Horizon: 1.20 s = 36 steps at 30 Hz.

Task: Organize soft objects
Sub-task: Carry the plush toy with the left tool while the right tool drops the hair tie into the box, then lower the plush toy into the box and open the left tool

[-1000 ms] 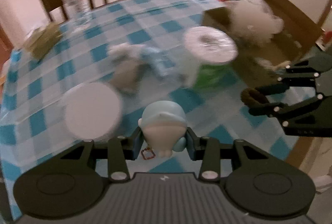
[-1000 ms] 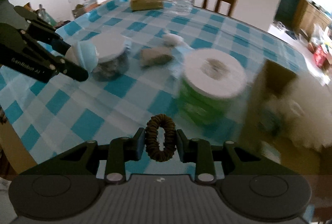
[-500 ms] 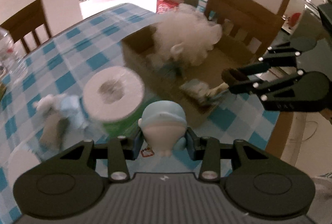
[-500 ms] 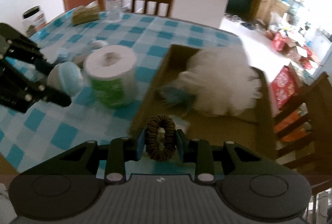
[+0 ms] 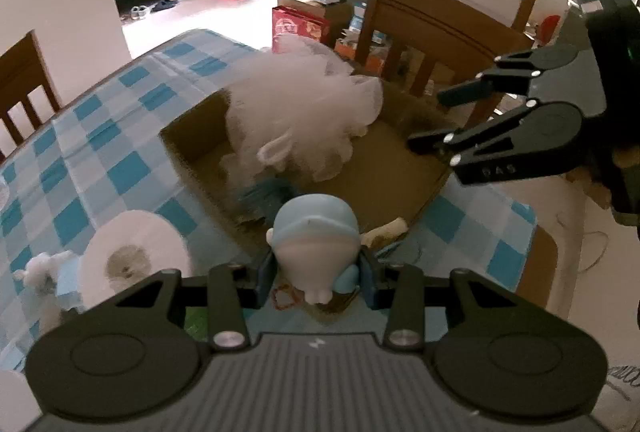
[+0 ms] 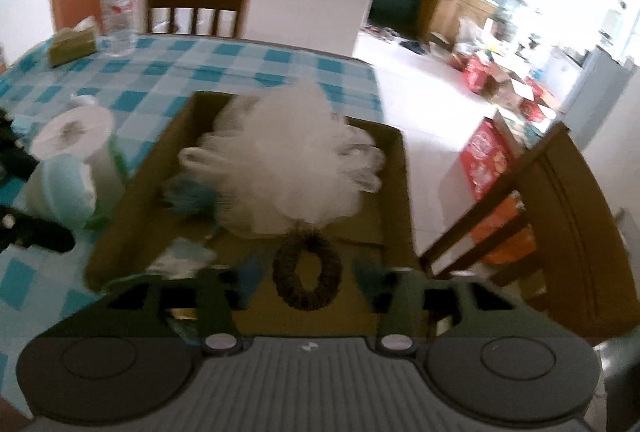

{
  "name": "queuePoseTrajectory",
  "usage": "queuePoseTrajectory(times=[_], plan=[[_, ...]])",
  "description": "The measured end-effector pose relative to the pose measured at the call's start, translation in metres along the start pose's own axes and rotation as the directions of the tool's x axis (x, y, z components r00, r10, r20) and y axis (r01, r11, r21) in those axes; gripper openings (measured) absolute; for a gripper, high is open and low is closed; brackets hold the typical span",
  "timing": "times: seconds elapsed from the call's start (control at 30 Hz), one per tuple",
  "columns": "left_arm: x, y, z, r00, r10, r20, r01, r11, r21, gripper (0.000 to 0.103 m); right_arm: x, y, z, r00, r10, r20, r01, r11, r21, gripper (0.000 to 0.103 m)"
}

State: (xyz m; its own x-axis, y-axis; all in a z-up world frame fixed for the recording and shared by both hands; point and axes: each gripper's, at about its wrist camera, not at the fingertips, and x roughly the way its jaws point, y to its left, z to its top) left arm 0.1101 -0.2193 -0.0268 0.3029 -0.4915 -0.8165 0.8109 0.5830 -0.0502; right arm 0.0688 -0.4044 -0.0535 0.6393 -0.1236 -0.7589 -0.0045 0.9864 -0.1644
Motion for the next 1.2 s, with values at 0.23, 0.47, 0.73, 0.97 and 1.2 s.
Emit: queuePoseTrajectory(times=[0.23,0.47,0.73,0.97,1.2], plan=[[0.021,-0.013,0.017,1.0,-0.011,-0.013,0.011,1.0,0.021,0.041,-0.007,-0.014,-0.012,0.999,0.027,0.028,-0.028,0.999,0.04,0.099],[0.042,-0.026,0.041,1.0,-0.023,0.001,0.023,0.998,0.055,0.043,-0.011,-0.026,-0.024,1.0,-0.001,0.007,0.001,0.996,0.086,0.102],[0.052,-0.039,0.053,0.998,-0.01,0.068,0.008,1.0,0.027,0.093,-0.014,-0.036,-0.037,0.999,-0.045,-0.012,0.046,0.992,0.121,0.103],[0.043,-0.037,0.043,0.997,0.05,0.067,-0.05,0.999,-0.001,0.094,-0.016,-0.031,-0.037,0.999,-0.033,-0.009,0.034,0.993,0.115,0.103],[0.018,-0.025,0.026,0.991,0.106,0.087,-0.1,0.992,-0.07,0.096,-0.017,-0.017,-0.03,1.0,-0.01,-0.007,0.011,0.994,0.11,0.103]])
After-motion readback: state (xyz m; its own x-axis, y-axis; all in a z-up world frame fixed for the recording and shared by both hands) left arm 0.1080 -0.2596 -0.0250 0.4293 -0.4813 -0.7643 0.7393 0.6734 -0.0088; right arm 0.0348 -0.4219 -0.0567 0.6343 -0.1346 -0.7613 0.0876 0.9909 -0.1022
